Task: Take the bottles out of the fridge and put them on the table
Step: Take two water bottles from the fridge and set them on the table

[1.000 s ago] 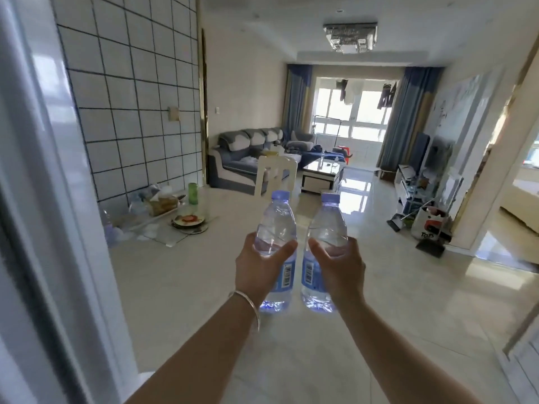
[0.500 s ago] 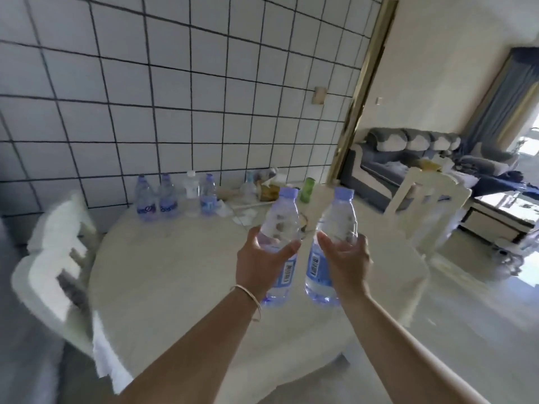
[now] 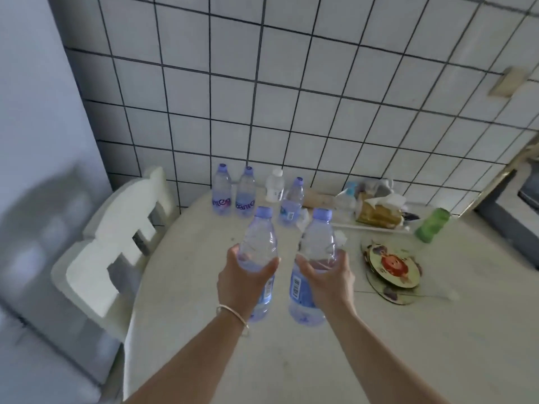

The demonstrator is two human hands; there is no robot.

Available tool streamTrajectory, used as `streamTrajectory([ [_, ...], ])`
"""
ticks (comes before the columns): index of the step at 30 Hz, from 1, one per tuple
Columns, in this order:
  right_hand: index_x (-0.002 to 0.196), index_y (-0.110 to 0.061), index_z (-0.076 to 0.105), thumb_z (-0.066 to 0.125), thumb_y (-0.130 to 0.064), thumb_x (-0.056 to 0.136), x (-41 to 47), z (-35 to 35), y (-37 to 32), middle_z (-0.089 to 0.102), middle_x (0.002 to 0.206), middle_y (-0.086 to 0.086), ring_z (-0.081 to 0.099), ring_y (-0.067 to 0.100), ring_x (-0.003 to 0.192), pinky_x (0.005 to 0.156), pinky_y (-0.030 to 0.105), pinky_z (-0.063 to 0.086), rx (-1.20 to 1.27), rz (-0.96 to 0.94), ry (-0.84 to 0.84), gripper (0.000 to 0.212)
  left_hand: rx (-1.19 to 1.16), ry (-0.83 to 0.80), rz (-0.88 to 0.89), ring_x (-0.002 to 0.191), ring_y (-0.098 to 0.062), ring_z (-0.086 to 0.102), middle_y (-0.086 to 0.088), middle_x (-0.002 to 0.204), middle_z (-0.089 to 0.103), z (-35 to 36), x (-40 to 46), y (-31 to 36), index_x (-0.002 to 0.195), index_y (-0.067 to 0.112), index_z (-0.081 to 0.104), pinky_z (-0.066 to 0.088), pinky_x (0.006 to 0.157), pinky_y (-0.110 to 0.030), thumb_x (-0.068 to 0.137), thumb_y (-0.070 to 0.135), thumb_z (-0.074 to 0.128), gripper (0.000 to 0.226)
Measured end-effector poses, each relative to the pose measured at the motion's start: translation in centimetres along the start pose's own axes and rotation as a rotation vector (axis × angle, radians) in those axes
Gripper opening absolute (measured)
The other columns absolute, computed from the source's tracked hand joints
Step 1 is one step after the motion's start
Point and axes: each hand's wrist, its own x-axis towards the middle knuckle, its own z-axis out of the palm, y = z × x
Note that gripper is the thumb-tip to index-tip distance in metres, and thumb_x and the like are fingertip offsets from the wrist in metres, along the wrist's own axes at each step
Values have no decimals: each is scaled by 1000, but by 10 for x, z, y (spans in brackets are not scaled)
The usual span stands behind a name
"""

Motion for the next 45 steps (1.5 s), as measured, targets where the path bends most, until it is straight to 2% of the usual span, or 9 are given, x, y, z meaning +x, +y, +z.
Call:
streamTrajectory([
  [4, 98, -21, 46, 80, -27, 65, 70, 65, -4, 58, 76, -11, 57, 12, 72, 69, 27, 42, 27, 40, -65, 47, 38, 70, -6, 83, -23, 63, 6, 83, 63, 13, 81, -17, 94, 22, 48, 45, 74, -29, 58, 42, 84, 54],
  [11, 88, -44, 43, 82, -17, 64, 149, 169, 5, 61, 84, -12, 61, 8, 78, 61, 13, 40, 88, 7, -95, 53, 33, 123, 48, 85, -14, 64, 9, 89, 64, 15, 194, -47, 110, 21, 51, 46, 76, -21, 50, 28, 91, 72],
  [14, 91, -43, 45, 82, -15, 64, 175, 204, 5, 62, 87, -16, 60, -3, 78, 58, 8, 42, 124, 10, -139, 54, 38, 99, 53, 83, -9, 62, 11, 91, 63, 14, 229, -56, 108, 31, 46, 40, 67, -10, 47, 39, 89, 75],
  [19, 98, -36, 46, 83, -8, 61, 210, 248, 14, 61, 89, -16, 59, -15, 70, 56, 3, 44, 138, -19, -160, 60, 93, 134, 120, 86, -11, 61, 6, 98, 62, 16, 277, -74, 107, 26, 44, 42, 73, -16, 40, 59, 75, 81],
  [24, 99, -40, 44, 83, -15, 60, 229, 268, 26, 59, 88, -20, 58, -8, 77, 59, 4, 41, 91, -44, -156, 60, 136, 197, 269, 82, 7, 52, 24, 89, 52, 21, 299, -94, 101, 23, 43, 34, 70, 7, 46, 33, 90, 72],
  [28, 102, -37, 44, 84, -17, 59, 238, 275, 34, 61, 93, -15, 58, -9, 81, 59, 1, 42, 55, -65, -168, 62, 96, 216, 271, 83, 7, 51, 26, 88, 52, 27, 311, -106, 100, 20, 48, 34, 69, 6, 46, 45, 81, 68],
  [33, 115, -23, 49, 84, -18, 59, 241, 279, 41, 62, 97, -12, 55, -14, 82, 61, -1, 41, 39, -62, -178, 67, 171, 223, 328, 84, -7, 56, 6, 93, 55, 31, 320, -115, 104, 14, 48, 33, 72, 8, 45, 26, 90, 73],
  [40, 106, -39, 43, 83, -19, 58, 238, 280, 42, 59, 95, -21, 56, -13, 84, 65, 10, 41, 46, -39, -174, 66, 258, 185, 292, 84, 3, 52, 7, 91, 58, 30, 321, -126, 99, 1, 60, 30, 74, 8, 54, 54, 72, 70],
  [45, 102, -41, 42, 81, -19, 60, 233, 275, 39, 58, 98, -19, 56, -14, 82, 56, 5, 43, 56, -25, -242, 61, 232, 106, 202, 74, 1, 57, 10, 82, 60, 25, 321, -123, 93, 16, 57, 38, 64, 1, 57, 20, 87, 47],
])
